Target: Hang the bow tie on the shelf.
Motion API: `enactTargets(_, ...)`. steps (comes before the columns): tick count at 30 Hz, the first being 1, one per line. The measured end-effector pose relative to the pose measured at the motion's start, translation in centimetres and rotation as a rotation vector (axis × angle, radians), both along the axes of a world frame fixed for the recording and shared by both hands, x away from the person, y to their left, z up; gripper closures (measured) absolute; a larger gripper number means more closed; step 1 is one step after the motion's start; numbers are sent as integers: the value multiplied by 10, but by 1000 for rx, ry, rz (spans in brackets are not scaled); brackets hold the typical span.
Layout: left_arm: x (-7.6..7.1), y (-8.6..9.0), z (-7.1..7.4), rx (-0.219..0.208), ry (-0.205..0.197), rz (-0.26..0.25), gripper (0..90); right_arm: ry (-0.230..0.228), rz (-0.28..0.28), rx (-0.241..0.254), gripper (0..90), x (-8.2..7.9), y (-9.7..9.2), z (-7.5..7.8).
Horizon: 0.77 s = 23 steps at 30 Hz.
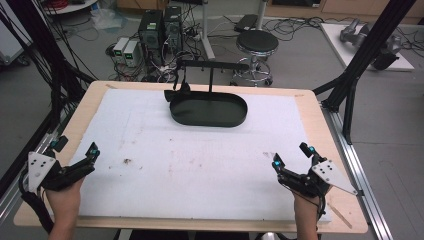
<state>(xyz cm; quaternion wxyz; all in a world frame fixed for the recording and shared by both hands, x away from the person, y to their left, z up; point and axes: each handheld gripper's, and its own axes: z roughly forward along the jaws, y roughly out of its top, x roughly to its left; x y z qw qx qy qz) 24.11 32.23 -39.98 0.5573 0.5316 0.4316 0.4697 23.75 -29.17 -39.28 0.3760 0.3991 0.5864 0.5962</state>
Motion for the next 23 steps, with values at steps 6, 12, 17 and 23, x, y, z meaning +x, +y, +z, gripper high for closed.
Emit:
enactTargets(6,0,2,0,-2,11,5,110,7,2,6,79,0,0,-2)
enactTargets(12,2,3,1,-9,22,-4,110,-2,11,5,78,-2,0,-3)
enactTargets(17,3,2,0,-1,30,-1,110,1,10,12,78,-3,0,-2)
enactTargets(23,5,1,0,5,35,-3,110,-6,6,14,78,-3,-2,-2)
